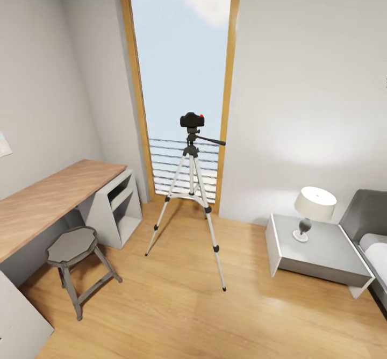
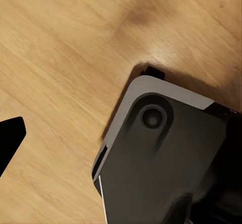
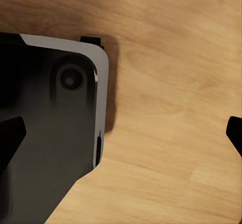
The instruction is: Attach the digital camera to the camera tripod in the bedroom.
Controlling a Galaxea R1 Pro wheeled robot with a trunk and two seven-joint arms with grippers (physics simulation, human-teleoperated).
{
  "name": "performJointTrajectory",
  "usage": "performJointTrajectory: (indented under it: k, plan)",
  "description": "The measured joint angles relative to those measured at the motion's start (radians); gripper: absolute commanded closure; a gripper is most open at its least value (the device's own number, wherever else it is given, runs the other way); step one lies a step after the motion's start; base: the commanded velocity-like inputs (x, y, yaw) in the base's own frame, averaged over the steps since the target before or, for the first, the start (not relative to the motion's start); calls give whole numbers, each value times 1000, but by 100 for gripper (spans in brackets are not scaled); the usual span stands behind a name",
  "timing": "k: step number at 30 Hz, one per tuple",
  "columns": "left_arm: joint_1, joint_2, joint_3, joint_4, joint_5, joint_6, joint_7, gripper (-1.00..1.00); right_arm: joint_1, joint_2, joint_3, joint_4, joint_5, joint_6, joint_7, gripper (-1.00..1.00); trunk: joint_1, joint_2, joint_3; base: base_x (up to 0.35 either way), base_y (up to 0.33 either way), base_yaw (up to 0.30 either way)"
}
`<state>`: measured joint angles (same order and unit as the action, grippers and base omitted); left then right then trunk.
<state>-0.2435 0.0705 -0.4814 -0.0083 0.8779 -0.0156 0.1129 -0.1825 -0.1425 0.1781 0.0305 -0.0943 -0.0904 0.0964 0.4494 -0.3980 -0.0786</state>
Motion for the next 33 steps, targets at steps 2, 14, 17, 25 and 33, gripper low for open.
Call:
performJointTrajectory:
  k: [2, 14, 17, 25, 33]
  plan:
    - [0, 0, 0, 0, 0, 0, 0, -100, 0, 0, 0, 0, 0, 0, 0, -100, 0, 0, 3, 0, 0, 0]
    - [0, 0, 0, 0, 1, 0, 0, -100, 0, 0, -1, 0, 0, 0, 0, -100, 0, 0, 22, 0, 0, 0]
    - [0, 0, 0, 0, 0, 0, 0, -100, 0, 0, -1, 0, 0, 0, 0, -100, 0, 0, 27, 0, 0, 0]
    - [0, 0, 0, 0, 1, 0, 0, -100, 0, 0, 0, 0, 0, 0, 0, -100, 0, 0, 39, 0, 0, 0]
    - [0, 0, 0, 0, 1, 0, 0, -100, 0, -1, -1, 0, 0, 0, 0, -100, 0, 0, 52, 0, 0, 0]
